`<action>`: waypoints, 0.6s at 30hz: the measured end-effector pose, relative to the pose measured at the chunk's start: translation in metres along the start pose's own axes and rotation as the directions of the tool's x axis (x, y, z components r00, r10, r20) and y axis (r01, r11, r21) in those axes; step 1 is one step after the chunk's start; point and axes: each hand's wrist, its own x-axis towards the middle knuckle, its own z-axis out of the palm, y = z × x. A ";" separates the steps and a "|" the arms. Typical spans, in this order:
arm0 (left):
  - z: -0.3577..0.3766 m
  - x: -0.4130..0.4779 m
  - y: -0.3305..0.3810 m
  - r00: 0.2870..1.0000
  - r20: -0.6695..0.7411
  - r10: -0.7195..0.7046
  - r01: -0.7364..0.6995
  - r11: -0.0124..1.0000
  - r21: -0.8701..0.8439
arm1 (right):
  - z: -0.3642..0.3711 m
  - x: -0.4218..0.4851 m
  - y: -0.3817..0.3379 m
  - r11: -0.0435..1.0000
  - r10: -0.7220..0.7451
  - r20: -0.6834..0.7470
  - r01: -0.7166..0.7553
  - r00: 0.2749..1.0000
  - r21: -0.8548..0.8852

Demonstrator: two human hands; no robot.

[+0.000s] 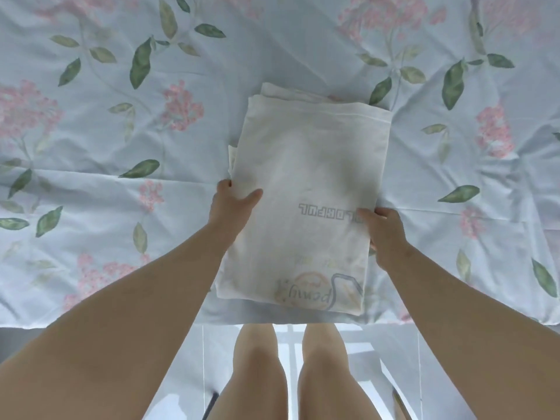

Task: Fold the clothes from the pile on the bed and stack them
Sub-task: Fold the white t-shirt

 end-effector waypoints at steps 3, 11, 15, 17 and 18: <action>0.011 0.020 0.010 0.993 -0.118 -0.023 0.017 0.998 -0.054 | 0.007 0.030 -0.010 0.994 -0.015 -0.034 0.019 0.999 0.107; 0.002 0.025 -0.003 0.986 0.100 -0.137 0.136 0.991 0.014 | 0.012 0.030 -0.004 0.991 0.112 0.091 -0.105 0.990 -0.079; -0.009 0.015 0.001 0.963 0.231 -0.142 0.179 0.972 -0.151 | 0.009 0.022 -0.010 0.985 0.173 0.194 -0.175 0.966 -0.005; -0.016 0.005 0.007 0.950 0.291 -0.115 0.194 0.946 -0.258 | 0.003 0.012 -0.017 0.969 0.176 0.258 -0.213 0.950 0.123; -0.021 -0.001 0.012 0.950 0.301 -0.085 0.184 0.931 -0.315 | 0.000 0.007 -0.023 0.958 0.158 0.285 -0.217 0.945 0.187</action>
